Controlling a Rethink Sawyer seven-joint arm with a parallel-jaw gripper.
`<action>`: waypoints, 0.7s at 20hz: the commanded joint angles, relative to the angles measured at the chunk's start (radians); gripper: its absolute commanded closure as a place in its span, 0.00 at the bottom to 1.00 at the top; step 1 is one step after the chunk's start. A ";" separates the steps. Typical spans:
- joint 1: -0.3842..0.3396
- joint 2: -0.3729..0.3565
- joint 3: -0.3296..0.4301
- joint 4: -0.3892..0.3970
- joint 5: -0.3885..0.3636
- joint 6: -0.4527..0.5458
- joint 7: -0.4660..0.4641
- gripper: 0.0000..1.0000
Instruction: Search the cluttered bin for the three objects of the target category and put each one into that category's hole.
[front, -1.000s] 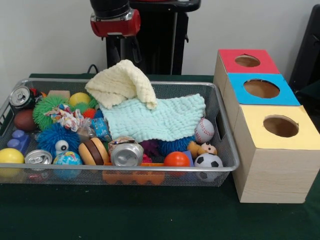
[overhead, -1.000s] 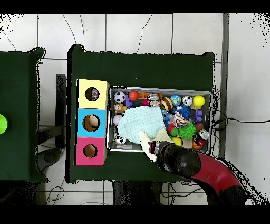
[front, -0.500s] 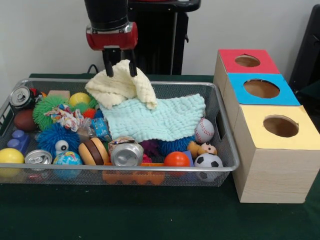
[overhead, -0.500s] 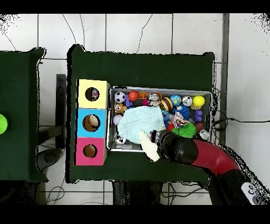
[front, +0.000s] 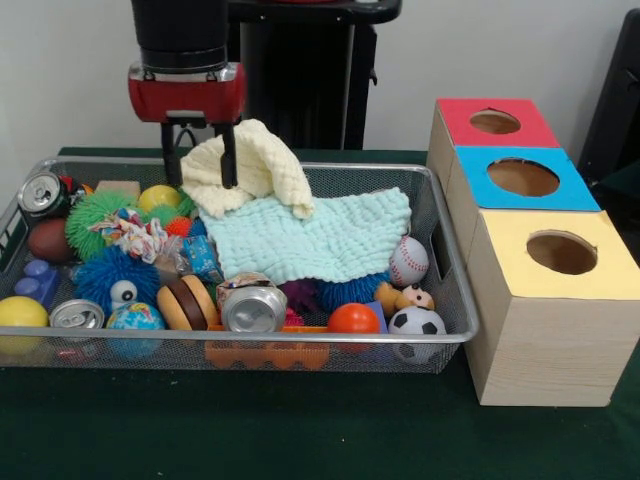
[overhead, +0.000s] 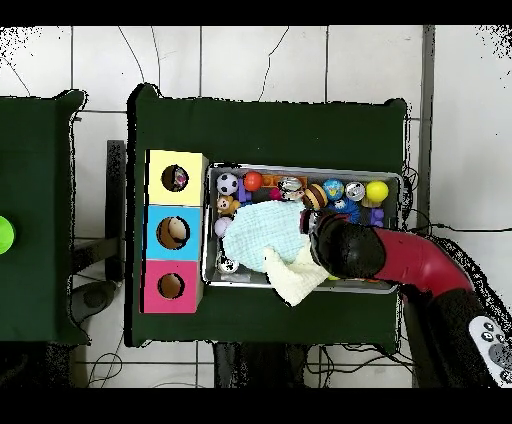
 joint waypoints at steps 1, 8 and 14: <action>-0.052 0.056 0.097 -0.127 -0.032 0.125 -0.152 0.00; -0.123 0.119 0.128 -0.064 -0.091 -0.010 -0.137 0.00; -0.156 0.200 0.157 -0.141 -0.136 0.010 -0.184 0.00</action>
